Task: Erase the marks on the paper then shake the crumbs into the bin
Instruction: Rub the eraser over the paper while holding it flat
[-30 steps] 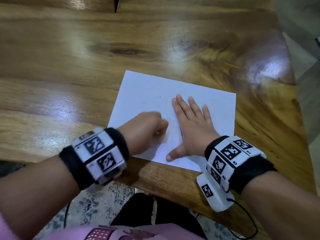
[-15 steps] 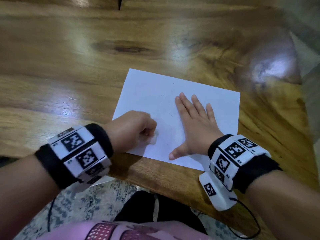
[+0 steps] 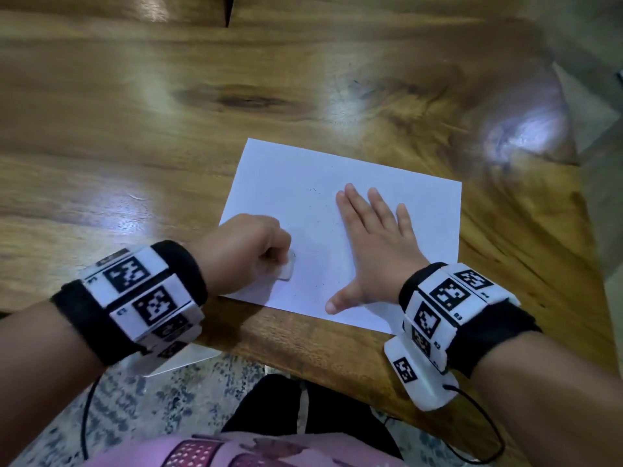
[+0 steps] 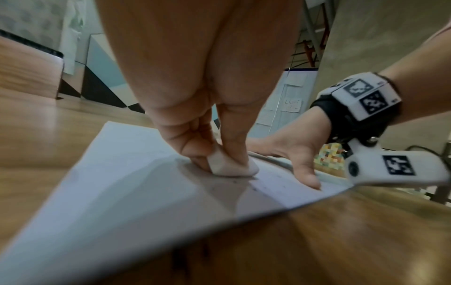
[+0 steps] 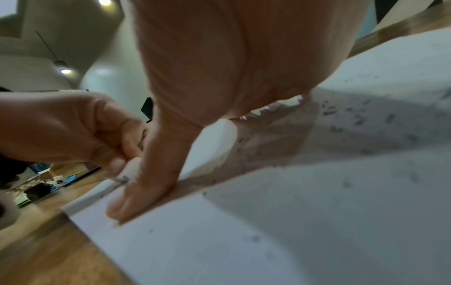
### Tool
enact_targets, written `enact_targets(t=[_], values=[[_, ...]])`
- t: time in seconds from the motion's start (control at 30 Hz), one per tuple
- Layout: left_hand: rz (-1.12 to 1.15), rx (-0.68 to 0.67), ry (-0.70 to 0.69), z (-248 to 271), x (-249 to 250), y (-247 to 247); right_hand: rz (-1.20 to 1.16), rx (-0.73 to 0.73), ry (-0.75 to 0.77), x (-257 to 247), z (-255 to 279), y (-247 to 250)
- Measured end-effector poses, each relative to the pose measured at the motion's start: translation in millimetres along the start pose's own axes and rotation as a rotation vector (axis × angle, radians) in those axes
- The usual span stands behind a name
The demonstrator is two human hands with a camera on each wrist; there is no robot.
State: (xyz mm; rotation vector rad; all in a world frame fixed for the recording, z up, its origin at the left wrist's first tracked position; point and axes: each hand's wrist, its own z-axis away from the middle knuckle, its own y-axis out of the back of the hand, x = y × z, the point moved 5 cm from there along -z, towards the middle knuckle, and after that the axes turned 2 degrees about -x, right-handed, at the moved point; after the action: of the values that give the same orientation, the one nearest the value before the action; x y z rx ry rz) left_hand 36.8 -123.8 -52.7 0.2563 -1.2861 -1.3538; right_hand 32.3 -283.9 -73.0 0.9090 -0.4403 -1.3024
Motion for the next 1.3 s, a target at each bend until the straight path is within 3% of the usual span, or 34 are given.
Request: enact_targets(t=[0.17, 0.27, 0.43, 0.67, 0.9, 1.1, 1.2, 1.3], values=[[0.001, 0.133, 0.015, -42.0, 15.8, 19.6, 0.004, 0.0, 0.0, -0.5, -0.2, 0.5], [0.026, 0.165, 0.021, -39.8, 19.0, 16.2, 0.006, 0.001, 0.004, -0.5, 0.2, 0.8], [0.03, 0.043, -0.014, 1.7, 10.8, -6.8, -0.002, -0.001, -0.002, 0.1, -0.2, 0.1], [0.007, 0.087, -0.005, -50.3, 26.7, 13.6, -0.001, -0.003, 0.0, -0.4, 0.4, 1.1], [0.008, -0.026, -0.015, -9.4, 14.7, -6.5, 0.0, -0.004, -0.003, -0.2, -0.9, 0.4], [-0.022, 0.135, 0.027, -53.4, 20.7, 18.7, 0.012, 0.001, -0.004, 0.1, -1.1, 0.0], [0.003, 0.082, -0.011, -33.0, 22.2, 7.8, 0.004, -0.002, 0.001, 0.1, -0.3, 0.7], [0.001, -0.094, -0.04, -5.2, 21.1, -12.6, -0.002, -0.003, 0.0, 0.2, -0.1, 1.1]])
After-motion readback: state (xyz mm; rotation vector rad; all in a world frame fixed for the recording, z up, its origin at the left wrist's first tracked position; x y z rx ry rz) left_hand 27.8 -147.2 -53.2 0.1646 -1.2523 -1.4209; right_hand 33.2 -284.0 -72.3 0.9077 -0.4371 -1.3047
